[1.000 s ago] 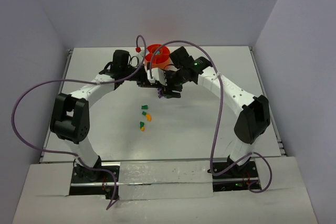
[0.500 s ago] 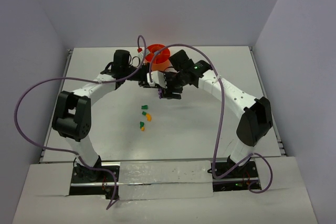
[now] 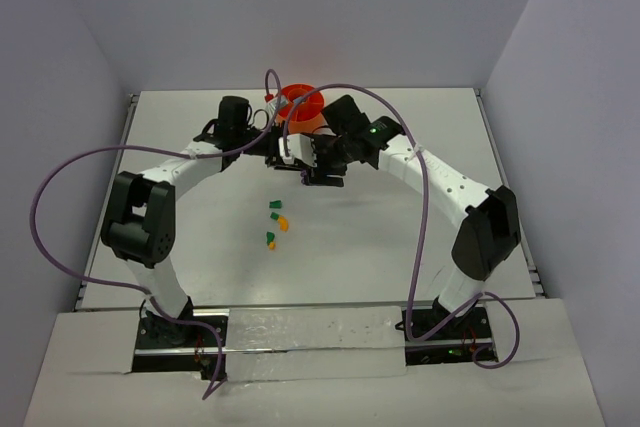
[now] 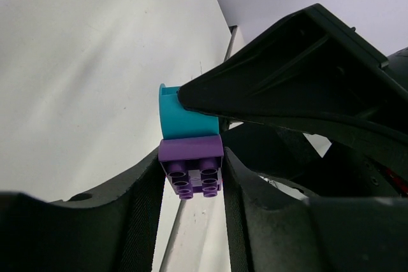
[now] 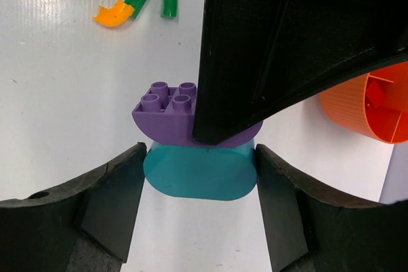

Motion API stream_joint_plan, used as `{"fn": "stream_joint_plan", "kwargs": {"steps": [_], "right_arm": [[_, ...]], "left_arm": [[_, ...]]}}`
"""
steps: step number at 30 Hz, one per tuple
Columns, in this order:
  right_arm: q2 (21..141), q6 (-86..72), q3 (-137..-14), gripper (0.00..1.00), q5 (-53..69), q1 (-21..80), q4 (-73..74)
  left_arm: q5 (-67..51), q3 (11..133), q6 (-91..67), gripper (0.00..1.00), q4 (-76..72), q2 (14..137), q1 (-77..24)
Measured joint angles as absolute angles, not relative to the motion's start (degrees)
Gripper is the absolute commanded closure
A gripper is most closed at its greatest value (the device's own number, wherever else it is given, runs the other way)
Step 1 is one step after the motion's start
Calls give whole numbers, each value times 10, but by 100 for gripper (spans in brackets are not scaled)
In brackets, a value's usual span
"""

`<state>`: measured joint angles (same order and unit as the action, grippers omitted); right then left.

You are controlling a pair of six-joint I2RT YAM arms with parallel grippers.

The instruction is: Sort the legos into containers by color

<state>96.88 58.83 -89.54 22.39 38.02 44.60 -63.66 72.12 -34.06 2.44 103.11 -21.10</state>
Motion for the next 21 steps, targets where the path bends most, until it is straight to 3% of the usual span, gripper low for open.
{"fn": "stream_joint_plan", "kwargs": {"steps": [1, 2, 3, 4, 5, 6, 14, 21], "right_arm": [[969, 589, -895, 99, 223, 380, 446], [968, 590, -895, 79, 222, 381, 446], [968, 590, -895, 66, 221, 381, 446], [968, 590, -895, 64, 221, 381, 446], [968, 590, -894, 29, 220, 381, 446], [967, 590, -893, 2, 220, 381, 445], [957, 548, -879, 0, 251, 365, 444], [962, 469, -979, 0, 403, 278, 534]], "left_arm": [[-637, 721, -342, 72, 25, 1031, -211], [-636, 721, -343, 77, 25, 1031, -211], [-636, 721, -344, 86, 25, 1031, -210], [-636, 721, -343, 88, 25, 1031, -210], [-636, 721, -343, 94, 26, 1031, -210], [-636, 721, -342, 100, 26, 1031, -210], [-649, 721, -302, 100, 29, 1031, -200], [-670, 722, -188, 100, 79, 1022, -175]]}}
